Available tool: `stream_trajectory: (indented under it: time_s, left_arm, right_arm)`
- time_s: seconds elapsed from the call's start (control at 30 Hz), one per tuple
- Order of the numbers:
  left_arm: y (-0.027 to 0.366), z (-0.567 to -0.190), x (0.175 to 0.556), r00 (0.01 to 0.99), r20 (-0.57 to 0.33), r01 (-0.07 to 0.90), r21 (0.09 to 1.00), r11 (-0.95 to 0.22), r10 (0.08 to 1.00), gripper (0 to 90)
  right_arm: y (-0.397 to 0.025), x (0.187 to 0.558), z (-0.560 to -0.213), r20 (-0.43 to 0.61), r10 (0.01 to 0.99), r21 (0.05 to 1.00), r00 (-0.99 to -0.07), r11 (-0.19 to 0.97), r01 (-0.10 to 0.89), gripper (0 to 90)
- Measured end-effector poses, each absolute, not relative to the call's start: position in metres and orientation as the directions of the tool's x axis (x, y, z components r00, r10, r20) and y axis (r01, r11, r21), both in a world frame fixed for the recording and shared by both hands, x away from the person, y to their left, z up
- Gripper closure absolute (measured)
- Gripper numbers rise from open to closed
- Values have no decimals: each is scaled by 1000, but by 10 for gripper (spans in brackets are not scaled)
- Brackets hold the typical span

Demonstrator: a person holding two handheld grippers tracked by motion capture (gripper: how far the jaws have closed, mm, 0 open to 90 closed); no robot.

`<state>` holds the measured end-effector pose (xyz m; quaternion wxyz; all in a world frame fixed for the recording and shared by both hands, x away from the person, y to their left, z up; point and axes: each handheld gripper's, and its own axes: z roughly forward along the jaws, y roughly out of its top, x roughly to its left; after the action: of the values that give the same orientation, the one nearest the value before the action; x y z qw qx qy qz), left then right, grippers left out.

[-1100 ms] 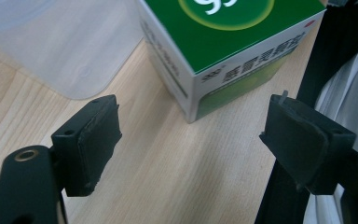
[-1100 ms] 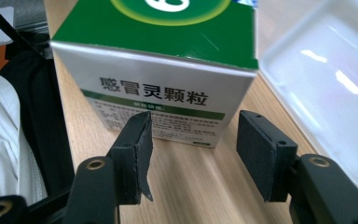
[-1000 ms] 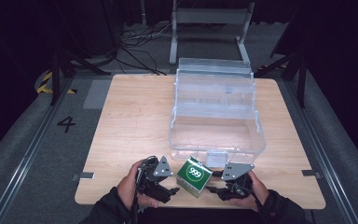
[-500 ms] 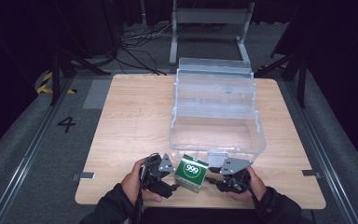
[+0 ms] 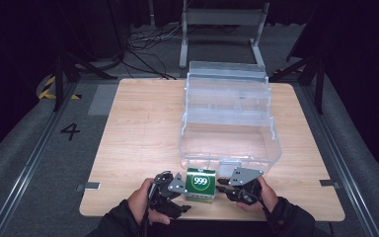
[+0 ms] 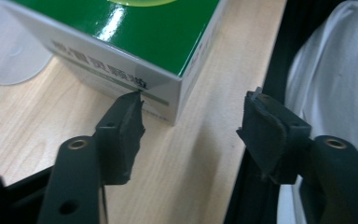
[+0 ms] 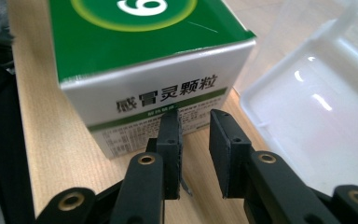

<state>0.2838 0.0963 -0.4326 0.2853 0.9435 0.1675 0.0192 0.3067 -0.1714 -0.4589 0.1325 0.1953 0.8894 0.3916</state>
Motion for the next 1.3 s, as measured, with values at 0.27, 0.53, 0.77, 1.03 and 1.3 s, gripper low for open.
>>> stream_trajectory:
  time_s: [0.27,0.53,0.77,1.03,1.3]
  left_arm:
    - [87,-431,276,964,-82,256,546,-798,254,406]
    - [93,-418,281,929,-27,319,567,-759,370,206]
    - [84,-391,289,937,56,264,533,-804,345,165]
    - [52,-388,306,958,76,213,459,-863,276,166]
    - [38,-392,311,955,70,229,444,-866,288,156]
  right_arm:
    - [-179,308,-455,-76,470,756,-879,602,257,747]
    - [-189,303,-450,-59,450,756,-891,604,254,647]
    - [-211,300,-445,-31,414,731,-910,630,263,502]
    - [-263,299,-454,3,479,706,-878,621,341,408]
    - [-306,298,-455,-22,561,714,-828,588,380,395]
